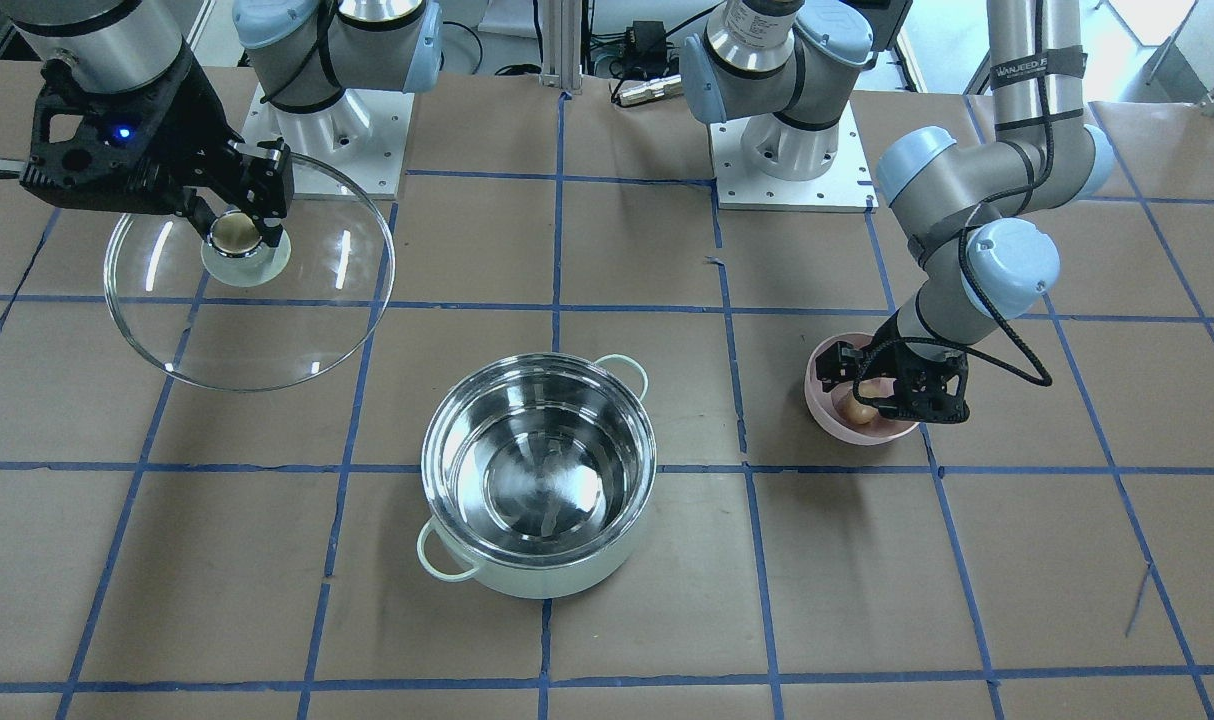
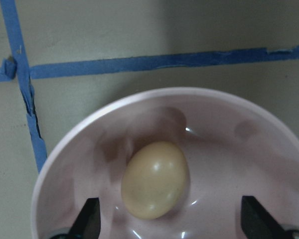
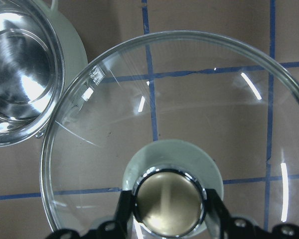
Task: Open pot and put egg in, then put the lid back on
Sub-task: 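Lower the left gripper into the pink bowl and close on the egg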
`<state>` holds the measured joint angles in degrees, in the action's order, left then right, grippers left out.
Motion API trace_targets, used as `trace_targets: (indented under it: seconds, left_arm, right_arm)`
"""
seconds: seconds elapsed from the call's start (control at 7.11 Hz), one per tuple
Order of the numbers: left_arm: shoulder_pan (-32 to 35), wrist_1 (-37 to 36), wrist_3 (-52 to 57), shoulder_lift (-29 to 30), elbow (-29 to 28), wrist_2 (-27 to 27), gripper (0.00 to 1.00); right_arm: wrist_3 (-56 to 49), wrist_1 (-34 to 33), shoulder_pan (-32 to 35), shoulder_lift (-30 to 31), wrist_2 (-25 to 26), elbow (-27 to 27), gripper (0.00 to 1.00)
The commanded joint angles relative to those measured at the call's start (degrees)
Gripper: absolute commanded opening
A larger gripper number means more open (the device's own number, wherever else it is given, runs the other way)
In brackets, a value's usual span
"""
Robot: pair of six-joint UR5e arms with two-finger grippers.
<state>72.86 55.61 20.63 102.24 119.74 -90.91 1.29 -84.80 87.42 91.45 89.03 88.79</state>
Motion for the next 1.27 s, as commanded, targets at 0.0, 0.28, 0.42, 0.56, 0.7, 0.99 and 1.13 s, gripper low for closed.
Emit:
trace_targets:
  seconds: [0.0,0.28,0.42,0.56,0.7,0.99,1.13]
  left_arm:
    - [0.00,0.02,-0.15,0.24,-0.03,-0.06,1.00]
    - [0.00,0.46,-0.59,0.42,-0.03,-0.06,1.00]
    - [0.00,0.90,-0.76,0.76,-0.03,-0.06,1.00]
    - [0.00,0.99,-0.77,0.86,-0.12,0.03,1.00]
    - [0.00,0.99,-0.77,1.03,-0.12,0.03,1.00]
    - [0.09,1.16,-0.68,1.12,-0.21,-0.06,0.97]
    - [0.09,1.17,-0.68,1.21,-0.21,0.03,0.83]
  right_arm:
    - [0.12,0.15,0.04,0.04,0.01,0.07,0.21]
    - [0.20,0.07,0.12,0.04,-0.08,0.07,0.21]
    - [0.20,0.07,0.04,0.04,-0.08,0.07,0.21]
    - [0.20,0.16,0.04,0.04,-0.08,0.07,0.21]
    - [0.20,0.16,0.04,0.04,-0.08,0.07,0.21]
    - [0.47,0.07,0.12,0.04,-0.43,0.07,0.21]
    - [0.29,0.07,0.12,0.04,-0.26,0.07,0.21]
